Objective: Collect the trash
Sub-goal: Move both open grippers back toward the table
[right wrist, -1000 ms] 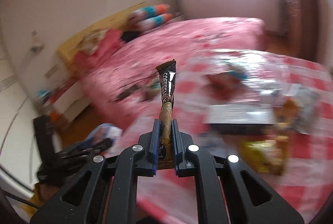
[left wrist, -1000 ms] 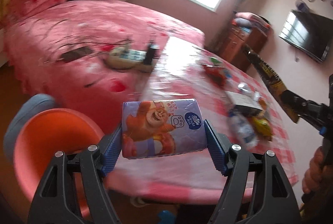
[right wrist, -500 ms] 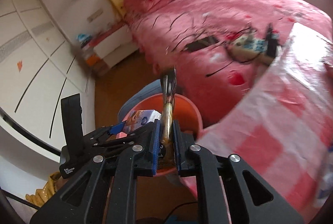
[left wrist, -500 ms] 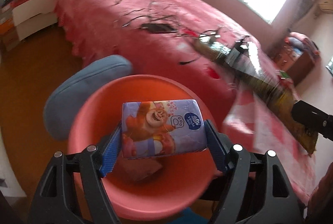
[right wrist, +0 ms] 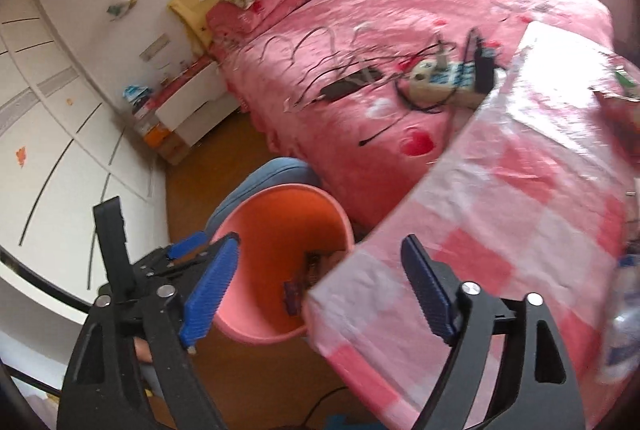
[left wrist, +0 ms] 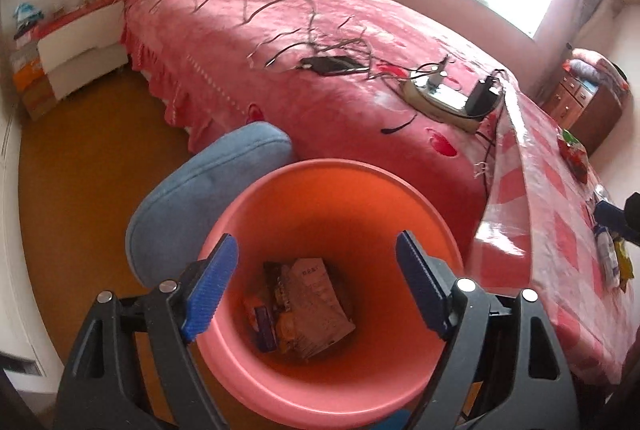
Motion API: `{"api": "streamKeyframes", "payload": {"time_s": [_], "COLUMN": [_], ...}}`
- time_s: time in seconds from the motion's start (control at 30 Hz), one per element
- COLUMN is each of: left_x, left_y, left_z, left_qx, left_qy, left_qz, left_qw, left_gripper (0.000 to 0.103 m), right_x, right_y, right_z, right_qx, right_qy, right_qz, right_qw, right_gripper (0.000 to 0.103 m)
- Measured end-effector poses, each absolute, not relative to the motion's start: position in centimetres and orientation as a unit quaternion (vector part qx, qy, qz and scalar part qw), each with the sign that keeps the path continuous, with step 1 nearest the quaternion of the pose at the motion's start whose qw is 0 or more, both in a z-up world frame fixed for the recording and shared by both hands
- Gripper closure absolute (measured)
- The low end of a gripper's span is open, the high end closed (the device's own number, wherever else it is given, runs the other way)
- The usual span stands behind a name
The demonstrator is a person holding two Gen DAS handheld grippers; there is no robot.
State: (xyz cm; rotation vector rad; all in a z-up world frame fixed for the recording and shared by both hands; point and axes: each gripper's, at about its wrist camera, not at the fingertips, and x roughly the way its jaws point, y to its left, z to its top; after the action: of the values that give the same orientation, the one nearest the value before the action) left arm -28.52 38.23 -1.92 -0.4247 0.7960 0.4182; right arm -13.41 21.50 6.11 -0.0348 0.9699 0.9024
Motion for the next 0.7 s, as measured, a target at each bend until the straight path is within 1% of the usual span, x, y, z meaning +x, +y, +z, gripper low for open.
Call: {"api": "streamKeyframes", "payload": {"time_s": [0.4,0.7], "left_x": [-25.5,-21.2], "left_y": [32.1,24.9], "left_z": [3.1,5.8], "left_qx": [-0.15,-0.083], "left_qy": [0.354,0.353], "left_qz": [0.128,0.04], "left_qw": [0.914,0.931], "left_gripper": [0.021,0.021], "right_x": [-13.1,-12.1], "right_y": [13.4,7.7], "right_z": [7.5,7.9], "right_qx": [-0.012,0.008], "right_qy": [0.412,0.396], "right_qz": [0.358,0.326], "right_qw": [0.838,0.858], "right_gripper": [0.014,0.014]}}
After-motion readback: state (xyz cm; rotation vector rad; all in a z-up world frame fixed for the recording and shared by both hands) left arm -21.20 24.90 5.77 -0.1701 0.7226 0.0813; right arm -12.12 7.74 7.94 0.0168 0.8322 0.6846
